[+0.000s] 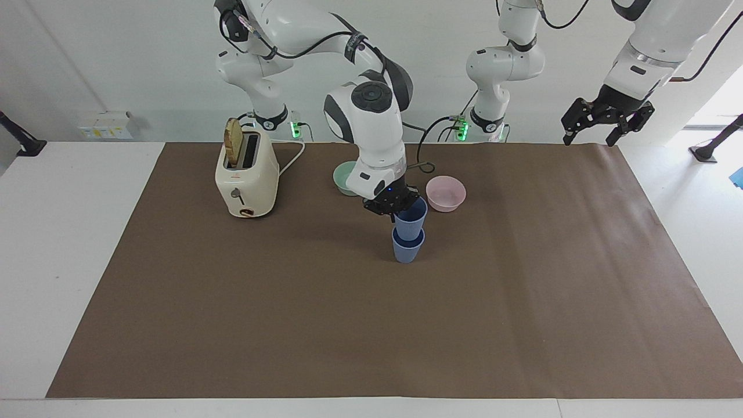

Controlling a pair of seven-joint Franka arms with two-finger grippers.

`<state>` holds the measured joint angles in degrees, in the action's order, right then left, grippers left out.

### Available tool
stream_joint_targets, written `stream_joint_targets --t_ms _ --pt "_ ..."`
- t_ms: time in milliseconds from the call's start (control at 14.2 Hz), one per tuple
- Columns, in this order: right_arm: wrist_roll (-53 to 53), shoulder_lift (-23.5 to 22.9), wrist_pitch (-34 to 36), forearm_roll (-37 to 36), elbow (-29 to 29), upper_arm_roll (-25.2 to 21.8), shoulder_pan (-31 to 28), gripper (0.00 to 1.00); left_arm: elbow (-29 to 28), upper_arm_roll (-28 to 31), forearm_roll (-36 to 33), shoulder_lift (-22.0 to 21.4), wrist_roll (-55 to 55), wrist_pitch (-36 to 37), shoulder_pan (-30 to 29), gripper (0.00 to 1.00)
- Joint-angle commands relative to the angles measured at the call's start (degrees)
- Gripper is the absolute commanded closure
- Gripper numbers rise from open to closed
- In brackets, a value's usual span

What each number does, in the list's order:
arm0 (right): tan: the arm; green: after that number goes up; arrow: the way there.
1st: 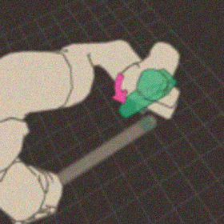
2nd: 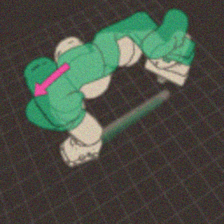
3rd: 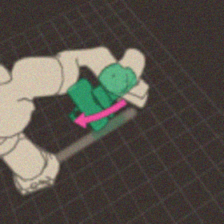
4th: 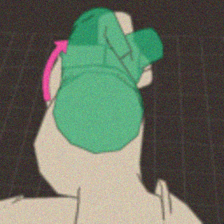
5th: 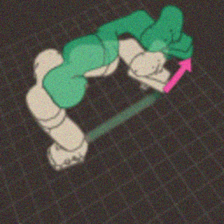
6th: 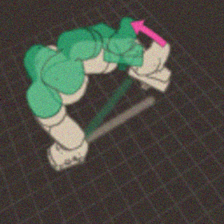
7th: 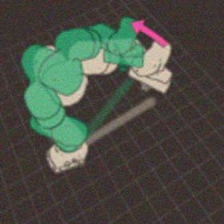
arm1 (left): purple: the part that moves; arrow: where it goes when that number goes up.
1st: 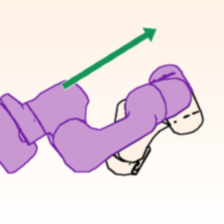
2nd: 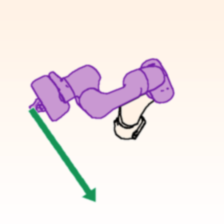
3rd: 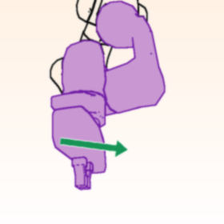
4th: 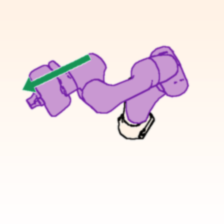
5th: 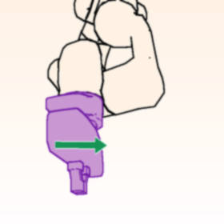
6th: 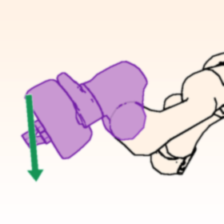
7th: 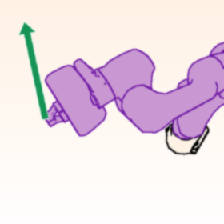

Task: Stack blue cups with both arms
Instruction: 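Carry the blue cup with the right gripper over the center cup and lower it in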

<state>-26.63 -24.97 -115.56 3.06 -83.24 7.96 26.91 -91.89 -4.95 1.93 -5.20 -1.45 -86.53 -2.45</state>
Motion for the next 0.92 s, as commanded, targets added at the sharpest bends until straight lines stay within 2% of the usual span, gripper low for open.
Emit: stream_joint_targets --t_ms 0,564,846 --pt "-1.1 -1.0 -2.1 -0.4 -0.1 0.2 0.1 1.0 -1.8 -0.4 0.8 -1.4 0.6 -0.9 -0.6 0.0" --pt "-1.1 -2.4 -3.8 -1.3 -1.9 0.1 -0.4 1.0 -1.7 -0.4 0.8 -1.4 0.6 -1.3 -0.6 0.0" --pt "-1.0 -2.9 -5.5 -2.1 -3.2 0.1 -0.5 1.0 -0.9 -0.4 0.4 0.0 0.9 -0.8 -0.7 0.0"
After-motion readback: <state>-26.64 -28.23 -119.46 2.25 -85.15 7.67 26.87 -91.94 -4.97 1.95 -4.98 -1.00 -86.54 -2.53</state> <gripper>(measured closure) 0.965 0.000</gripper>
